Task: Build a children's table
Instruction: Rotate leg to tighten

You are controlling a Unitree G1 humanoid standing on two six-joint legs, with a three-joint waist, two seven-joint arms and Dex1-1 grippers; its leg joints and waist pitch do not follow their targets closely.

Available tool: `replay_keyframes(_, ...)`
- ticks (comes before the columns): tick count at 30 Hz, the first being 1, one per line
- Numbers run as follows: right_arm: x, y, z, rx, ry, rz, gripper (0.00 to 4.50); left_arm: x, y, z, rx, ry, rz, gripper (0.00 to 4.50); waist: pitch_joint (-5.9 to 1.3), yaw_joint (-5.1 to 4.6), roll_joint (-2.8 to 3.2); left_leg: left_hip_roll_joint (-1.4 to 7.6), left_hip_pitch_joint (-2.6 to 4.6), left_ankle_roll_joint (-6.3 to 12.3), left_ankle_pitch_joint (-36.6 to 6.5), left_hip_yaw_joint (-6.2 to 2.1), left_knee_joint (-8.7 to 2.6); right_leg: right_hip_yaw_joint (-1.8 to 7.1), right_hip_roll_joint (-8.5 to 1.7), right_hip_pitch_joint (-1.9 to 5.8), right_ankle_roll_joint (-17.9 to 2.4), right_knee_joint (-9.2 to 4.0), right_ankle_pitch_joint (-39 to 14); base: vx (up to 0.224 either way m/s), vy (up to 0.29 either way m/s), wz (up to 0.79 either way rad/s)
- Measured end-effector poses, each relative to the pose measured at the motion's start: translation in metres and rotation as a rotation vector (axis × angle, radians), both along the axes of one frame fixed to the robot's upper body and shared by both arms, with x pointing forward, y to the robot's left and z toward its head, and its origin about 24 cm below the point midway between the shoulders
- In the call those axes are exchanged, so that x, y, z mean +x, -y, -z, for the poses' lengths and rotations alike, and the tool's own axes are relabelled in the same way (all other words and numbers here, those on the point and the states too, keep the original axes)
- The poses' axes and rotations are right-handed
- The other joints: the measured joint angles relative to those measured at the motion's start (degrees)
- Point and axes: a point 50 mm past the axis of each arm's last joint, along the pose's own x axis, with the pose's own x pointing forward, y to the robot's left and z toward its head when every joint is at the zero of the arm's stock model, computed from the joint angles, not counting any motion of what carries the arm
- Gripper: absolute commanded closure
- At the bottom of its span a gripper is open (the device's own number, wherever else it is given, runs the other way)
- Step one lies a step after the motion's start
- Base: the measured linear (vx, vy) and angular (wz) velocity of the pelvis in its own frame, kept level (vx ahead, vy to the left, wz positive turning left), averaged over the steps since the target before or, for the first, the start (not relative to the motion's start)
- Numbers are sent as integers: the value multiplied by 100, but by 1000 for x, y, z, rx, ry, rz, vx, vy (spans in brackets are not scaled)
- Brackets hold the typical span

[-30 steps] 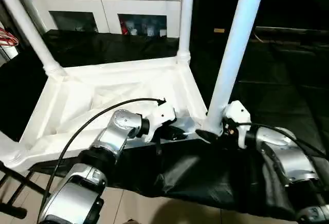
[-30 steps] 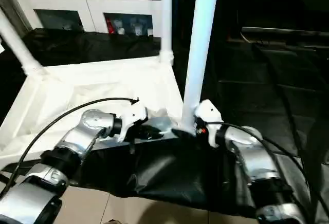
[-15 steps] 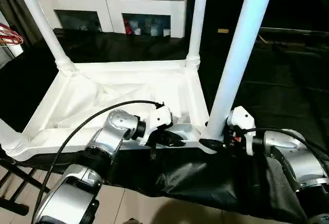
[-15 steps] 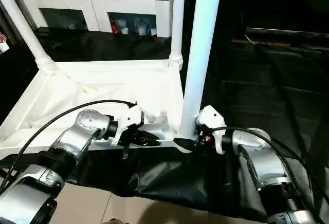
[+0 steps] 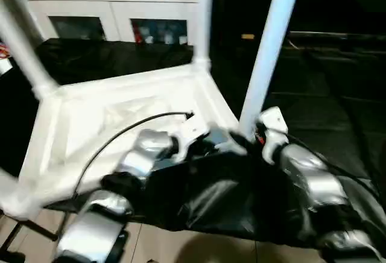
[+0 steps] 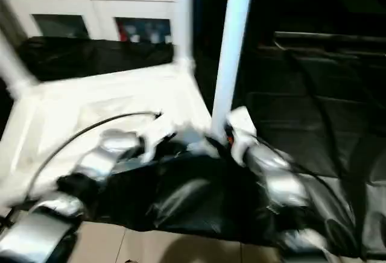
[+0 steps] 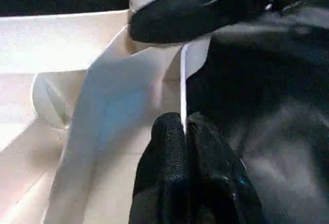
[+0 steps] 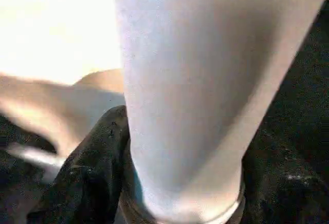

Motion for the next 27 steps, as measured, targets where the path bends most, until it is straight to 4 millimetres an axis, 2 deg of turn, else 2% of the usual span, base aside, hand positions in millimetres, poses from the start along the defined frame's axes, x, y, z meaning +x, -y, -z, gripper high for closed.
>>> replay_keyframes(6,9,-9,-1,-9,28,89,186,3,6,-1,5,26,-57,450,-2,-17,2,0,-4,0,-1,0,-22,-6,0,-5,-3,-5,1,0,0,0)
replay_keyframes(7,9,-9,0,-4,27,90,130,3,6,-1,5,26,-56,450,-2,-18,1,0,-5,0,-1,0,-21,-6,0,-4,-3,-5,1,0,0,0)
replay_keyframes(14,7,-3,0,6,26,32,72,0,7,-2,0,18,-11,450,-2,-3,2,0,-7,1,-2,0,-27,-6,0,-6,-4,-9,1,0,0,0)
replay_keyframes(17,3,0,-1,-16,34,-38,67,-3,6,-2,-8,11,24,450,-4,30,21,0,-12,2,-1,0,-27,-8,0,-9,-4,-9,1,0,0,0)
replay_keyframes(22,-19,18,-1,-70,25,-259,67,-10,-6,-1,-12,-4,126,450,-3,135,31,3,-7,2,-1,0,-26,-10,0,-7,-4,-7,0,0,0,0)
replay_keyframes(27,-30,22,-3,-57,-5,-399,67,-13,-16,-1,-8,-30,200,450,0,152,26,4,-11,2,0,0,-8,-7,0,-7,-5,1,2,0,0,0)
